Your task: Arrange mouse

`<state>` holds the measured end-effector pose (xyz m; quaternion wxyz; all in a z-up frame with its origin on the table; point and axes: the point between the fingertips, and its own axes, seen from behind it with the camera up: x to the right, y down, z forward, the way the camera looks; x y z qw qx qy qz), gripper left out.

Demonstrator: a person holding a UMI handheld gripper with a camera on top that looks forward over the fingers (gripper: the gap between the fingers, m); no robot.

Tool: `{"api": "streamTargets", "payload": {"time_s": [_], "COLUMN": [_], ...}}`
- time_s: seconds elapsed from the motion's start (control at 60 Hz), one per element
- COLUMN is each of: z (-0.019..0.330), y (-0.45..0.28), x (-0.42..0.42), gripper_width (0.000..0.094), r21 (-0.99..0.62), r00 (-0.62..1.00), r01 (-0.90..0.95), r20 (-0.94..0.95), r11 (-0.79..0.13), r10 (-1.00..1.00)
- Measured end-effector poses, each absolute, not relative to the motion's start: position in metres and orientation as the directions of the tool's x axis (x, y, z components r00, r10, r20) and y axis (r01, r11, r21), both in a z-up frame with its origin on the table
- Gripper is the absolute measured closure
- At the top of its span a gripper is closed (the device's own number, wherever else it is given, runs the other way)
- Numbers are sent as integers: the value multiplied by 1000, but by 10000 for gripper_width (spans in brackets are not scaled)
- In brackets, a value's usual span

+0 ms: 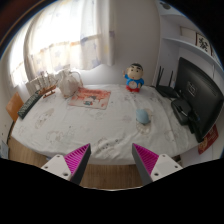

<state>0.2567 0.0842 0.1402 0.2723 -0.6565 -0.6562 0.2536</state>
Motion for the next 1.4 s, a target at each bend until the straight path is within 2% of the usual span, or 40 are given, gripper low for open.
{"api": "streamTargets", "payload": {"time_s": [0.2,0.433,0.617,1.05,1.4], "z": [124,100,78,7,-15], "y": [175,244,259,263,270], "x": [256,234,188,75,9], "gripper_width": [83,79,79,81,78], "r21": [-703,-732,-767,-773,-768], "r00": [125,167,105,31,21], "r01": [709,679,641,635,640], "r20": [47,80,71,36,29], "r11": [-56,-56,-13,8,9], "r10": [991,983,992,999,999]}}
